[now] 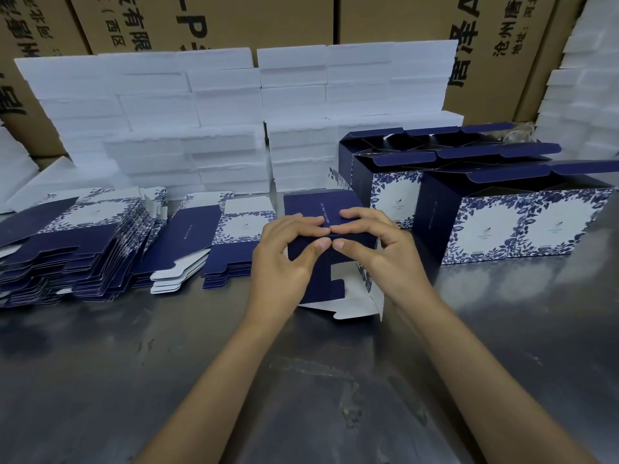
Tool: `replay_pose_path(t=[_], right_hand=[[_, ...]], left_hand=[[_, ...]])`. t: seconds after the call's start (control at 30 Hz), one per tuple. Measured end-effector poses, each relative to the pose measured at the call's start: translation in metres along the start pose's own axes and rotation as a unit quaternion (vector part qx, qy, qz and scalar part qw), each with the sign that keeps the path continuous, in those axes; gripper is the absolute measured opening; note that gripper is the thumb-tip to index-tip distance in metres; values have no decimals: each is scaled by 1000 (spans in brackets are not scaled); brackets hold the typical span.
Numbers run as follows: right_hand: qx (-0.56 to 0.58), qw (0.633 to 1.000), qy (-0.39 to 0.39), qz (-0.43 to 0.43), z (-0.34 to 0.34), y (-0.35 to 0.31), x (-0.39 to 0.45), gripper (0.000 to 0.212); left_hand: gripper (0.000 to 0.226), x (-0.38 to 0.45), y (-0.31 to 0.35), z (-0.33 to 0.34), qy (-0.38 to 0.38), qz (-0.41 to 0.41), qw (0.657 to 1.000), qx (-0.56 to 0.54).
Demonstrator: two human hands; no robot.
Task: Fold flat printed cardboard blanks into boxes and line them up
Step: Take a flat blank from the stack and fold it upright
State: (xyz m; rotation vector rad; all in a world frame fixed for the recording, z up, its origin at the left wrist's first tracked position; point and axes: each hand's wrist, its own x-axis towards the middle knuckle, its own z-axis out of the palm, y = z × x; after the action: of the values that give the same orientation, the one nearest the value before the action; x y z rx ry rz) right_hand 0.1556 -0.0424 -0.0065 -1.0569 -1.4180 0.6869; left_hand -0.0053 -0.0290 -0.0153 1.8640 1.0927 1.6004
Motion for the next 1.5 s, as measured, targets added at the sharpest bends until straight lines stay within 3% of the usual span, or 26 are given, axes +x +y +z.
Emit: replay_pose_path(t=[0.2, 0.63, 0.83, 1.03, 1.1, 1.17, 1.27, 1.33, 1.5], right_hand=[[12, 998, -56, 4, -12, 3, 2, 24], [36, 999, -22, -5, -11, 8, 4, 18], [65, 996, -53, 24, -21, 9, 5, 25], [58, 997, -46, 34, -20, 7, 4, 24], [57, 996, -48, 46, -21, 6, 4, 29], [59, 996, -40, 56, -20, 5, 4, 32], [88, 992, -37, 83, -22, 6, 4, 33], [118, 986, -45, 108, -25, 7, 5, 32], [129, 979, -58, 145, -31, 9, 8, 39]], left_hand=[[17, 2, 0, -6, -32, -11, 999, -3], [18, 4, 4, -9, -39, -20, 999, 8], [22, 12, 4, -27, -114, -30, 993, -6], [27, 5, 4, -17, -93, 11, 996, 15], [25, 1, 3, -13, -71, 57, 994, 64], [19, -2, 2, -10, -97, 114, 976, 159], [66, -7, -6, -7, -185, 139, 931, 282], [82, -8, -10, -6, -194, 140, 919, 313], [60, -6, -12, -7, -161, 147, 926, 308]])
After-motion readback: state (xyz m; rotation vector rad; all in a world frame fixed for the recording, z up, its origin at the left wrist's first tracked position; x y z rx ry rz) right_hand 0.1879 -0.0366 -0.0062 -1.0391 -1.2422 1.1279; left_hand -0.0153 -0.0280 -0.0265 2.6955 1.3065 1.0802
